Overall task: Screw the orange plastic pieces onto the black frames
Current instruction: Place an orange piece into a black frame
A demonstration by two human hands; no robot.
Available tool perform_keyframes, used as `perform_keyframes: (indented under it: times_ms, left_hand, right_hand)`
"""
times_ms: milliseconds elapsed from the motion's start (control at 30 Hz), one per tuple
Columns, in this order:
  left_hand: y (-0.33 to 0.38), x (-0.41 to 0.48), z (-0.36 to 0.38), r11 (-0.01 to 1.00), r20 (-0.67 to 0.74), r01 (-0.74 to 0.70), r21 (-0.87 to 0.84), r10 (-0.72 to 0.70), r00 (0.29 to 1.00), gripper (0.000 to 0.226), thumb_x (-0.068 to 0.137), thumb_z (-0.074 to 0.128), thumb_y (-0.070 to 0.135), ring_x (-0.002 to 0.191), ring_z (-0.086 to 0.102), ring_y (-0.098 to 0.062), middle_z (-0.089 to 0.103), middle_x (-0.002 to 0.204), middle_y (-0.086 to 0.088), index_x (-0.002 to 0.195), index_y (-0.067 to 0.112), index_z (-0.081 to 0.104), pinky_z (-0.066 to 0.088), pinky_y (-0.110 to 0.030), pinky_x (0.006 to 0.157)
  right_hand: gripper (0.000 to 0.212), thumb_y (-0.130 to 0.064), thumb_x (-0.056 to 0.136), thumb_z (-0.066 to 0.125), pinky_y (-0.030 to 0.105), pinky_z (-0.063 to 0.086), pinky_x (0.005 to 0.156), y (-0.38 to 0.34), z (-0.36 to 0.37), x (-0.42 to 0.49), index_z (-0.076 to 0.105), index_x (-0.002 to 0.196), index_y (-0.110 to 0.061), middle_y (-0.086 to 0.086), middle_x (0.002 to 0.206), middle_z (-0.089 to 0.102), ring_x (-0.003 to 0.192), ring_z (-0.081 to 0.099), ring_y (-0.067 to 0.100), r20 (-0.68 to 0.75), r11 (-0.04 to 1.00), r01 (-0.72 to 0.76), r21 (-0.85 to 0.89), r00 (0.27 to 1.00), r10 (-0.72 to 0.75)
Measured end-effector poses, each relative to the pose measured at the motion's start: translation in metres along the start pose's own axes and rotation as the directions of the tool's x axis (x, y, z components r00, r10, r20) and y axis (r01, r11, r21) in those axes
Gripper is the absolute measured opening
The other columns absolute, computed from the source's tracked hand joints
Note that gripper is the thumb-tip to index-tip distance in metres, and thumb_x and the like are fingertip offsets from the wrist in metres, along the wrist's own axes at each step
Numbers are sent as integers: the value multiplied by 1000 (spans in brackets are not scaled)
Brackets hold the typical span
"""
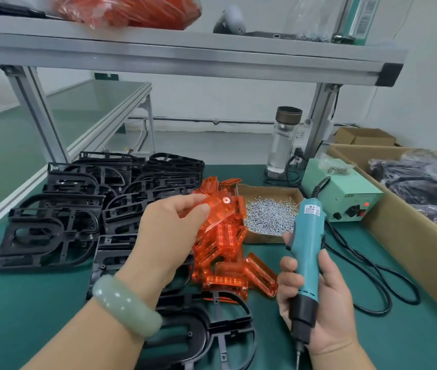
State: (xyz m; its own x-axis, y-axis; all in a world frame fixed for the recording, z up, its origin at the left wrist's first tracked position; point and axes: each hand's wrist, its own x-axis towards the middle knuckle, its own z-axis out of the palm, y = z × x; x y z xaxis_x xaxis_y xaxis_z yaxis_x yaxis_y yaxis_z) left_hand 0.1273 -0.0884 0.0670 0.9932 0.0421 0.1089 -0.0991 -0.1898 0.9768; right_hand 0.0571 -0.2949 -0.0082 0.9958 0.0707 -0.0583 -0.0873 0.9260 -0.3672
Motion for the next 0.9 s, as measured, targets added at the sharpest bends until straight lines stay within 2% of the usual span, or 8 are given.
perform_keyframes:
  times_ms: [167, 233, 367, 500, 567, 700, 800, 900]
  left_hand:
    - [5, -25, -13, 986, 92, 77, -151, -64, 994, 26, 87, 63, 9, 99, 66, -20, 73, 100, 1, 102, 27, 72, 52, -44, 91]
    - [6, -33, -17, 978, 131, 98, -183, -75, 989, 27, 87, 61, 5, 91, 68, -23, 73, 98, -5, 104, 24, 72, 54, -47, 87]
    - [8, -43, -19, 929, 231, 184, -321, -111, 967, 29, 88, 57, -2, 74, 68, -19, 73, 92, -7, 105, 18, 69, 57, -32, 68]
    - [8, -51, -22, 909, 301, 205, -362, -94, 949, 45, 88, 54, -6, 71, 70, -23, 69, 78, -10, 110, 31, 63, 54, -25, 58]
    - [8, -53, -23, 917, 313, 187, -351, -73, 947, 48, 88, 54, -8, 73, 71, -24, 68, 78, -10, 110, 34, 63, 53, -23, 59]
    - [8, -56, -25, 942, 300, 134, -309, -37, 953, 46, 87, 54, -7, 78, 72, -26, 67, 87, -20, 107, 32, 67, 55, -26, 61]
    - [9, -59, -28, 947, 293, 112, -302, -19, 956, 49, 87, 53, -9, 79, 72, -29, 67, 82, -14, 105, 34, 68, 55, -26, 62]
    - [10, -60, -30, 946, 276, 113, -303, -26, 961, 47, 87, 53, -10, 80, 71, -33, 69, 78, -12, 97, 33, 70, 55, -26, 59]
  right_hand:
    - [77, -28, 48, 95, 20, 47, 42, -2, -4, -3, 69, 114, 3, 4, 72, 56, 45, 48, 8, 34, 999, -19, -33, 999, 20]
    - [76, -29, 51, 93, 20, 48, 45, -2, -4, -4, 68, 116, 3, 4, 74, 56, 47, 48, 9, 44, 999, -14, -48, 999, 16]
    - [71, -27, 57, 93, 22, 52, 55, -1, -2, -6, 67, 119, -2, 5, 80, 60, 56, 54, 11, 87, 999, 5, -37, 996, -1]
    - [51, -18, 86, 73, 35, 57, 70, 1, -2, -7, 57, 131, -1, 20, 96, 65, 72, 63, 23, 249, 983, -122, 140, 965, 85]
    - [45, -17, 91, 66, 37, 56, 73, 1, -3, -8, 57, 131, 0, 24, 98, 64, 74, 63, 26, 254, 979, -144, 147, 962, 103]
    - [42, -18, 86, 72, 31, 55, 64, 1, -1, -8, 62, 123, -2, 19, 89, 63, 64, 61, 21, 223, 990, -96, 101, 972, 72]
    - [48, -19, 74, 82, 24, 51, 53, 0, -2, -7, 66, 116, -4, 12, 80, 60, 54, 55, 13, 158, 999, -25, 27, 987, 21]
    - [48, -17, 77, 79, 24, 50, 53, 0, -3, -8, 63, 119, 2, 12, 80, 60, 53, 55, 14, 183, 997, -50, 51, 982, 39]
